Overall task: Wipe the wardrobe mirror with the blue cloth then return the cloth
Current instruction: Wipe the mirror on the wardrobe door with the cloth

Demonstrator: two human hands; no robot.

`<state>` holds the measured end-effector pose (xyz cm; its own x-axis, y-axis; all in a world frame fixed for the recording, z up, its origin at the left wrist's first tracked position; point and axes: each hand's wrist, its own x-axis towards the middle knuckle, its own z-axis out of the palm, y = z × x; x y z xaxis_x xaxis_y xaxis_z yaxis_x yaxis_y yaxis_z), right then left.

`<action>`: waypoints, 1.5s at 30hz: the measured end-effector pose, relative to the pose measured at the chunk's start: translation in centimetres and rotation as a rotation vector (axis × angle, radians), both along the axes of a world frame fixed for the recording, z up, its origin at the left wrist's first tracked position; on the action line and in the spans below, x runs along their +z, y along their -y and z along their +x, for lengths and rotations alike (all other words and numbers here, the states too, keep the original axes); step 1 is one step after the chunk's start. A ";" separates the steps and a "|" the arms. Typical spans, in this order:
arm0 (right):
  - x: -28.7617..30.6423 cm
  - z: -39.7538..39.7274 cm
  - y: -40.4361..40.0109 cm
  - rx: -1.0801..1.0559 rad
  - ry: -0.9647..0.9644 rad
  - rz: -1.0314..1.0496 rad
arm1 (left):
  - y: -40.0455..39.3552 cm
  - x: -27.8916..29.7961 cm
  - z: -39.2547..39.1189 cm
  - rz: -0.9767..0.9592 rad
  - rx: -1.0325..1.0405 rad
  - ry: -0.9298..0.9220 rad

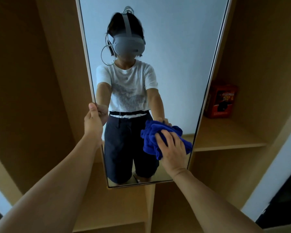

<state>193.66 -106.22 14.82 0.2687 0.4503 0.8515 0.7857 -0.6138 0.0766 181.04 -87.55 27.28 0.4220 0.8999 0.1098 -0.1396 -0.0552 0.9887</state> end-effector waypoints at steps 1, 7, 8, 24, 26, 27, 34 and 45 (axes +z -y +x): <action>-0.1 -0.2 -0.3 0.031 0.023 -0.024 | -0.1 -0.2 0.0 0.003 0.003 -0.001; -1.5 -0.7 -0.9 0.133 0.103 -0.204 | 0.4 -3.2 0.1 -0.008 0.052 -0.002; -1.7 -0.8 -1.0 0.145 0.098 -0.216 | 0.5 -3.5 0.1 -0.019 0.057 0.003; -10.1 -1.6 0.5 0.275 -0.195 -0.625 | 0.0 -4.0 1.2 -0.007 0.134 0.006; -11.2 -2.1 0.1 0.277 -0.241 -0.653 | 0.0 -4.2 1.1 0.014 0.151 -0.004; -11.7 -2.3 -0.1 0.275 -0.255 -0.675 | 0.0 -4.2 1.2 0.019 0.155 -0.007; -13.4 -2.0 0.3 0.256 -0.273 -0.772 | -0.4 -4.5 1.3 0.058 0.165 -0.010; -14.3 -0.3 2.4 0.225 -0.236 -0.783 | -0.3 -4.2 1.5 0.055 0.171 -0.021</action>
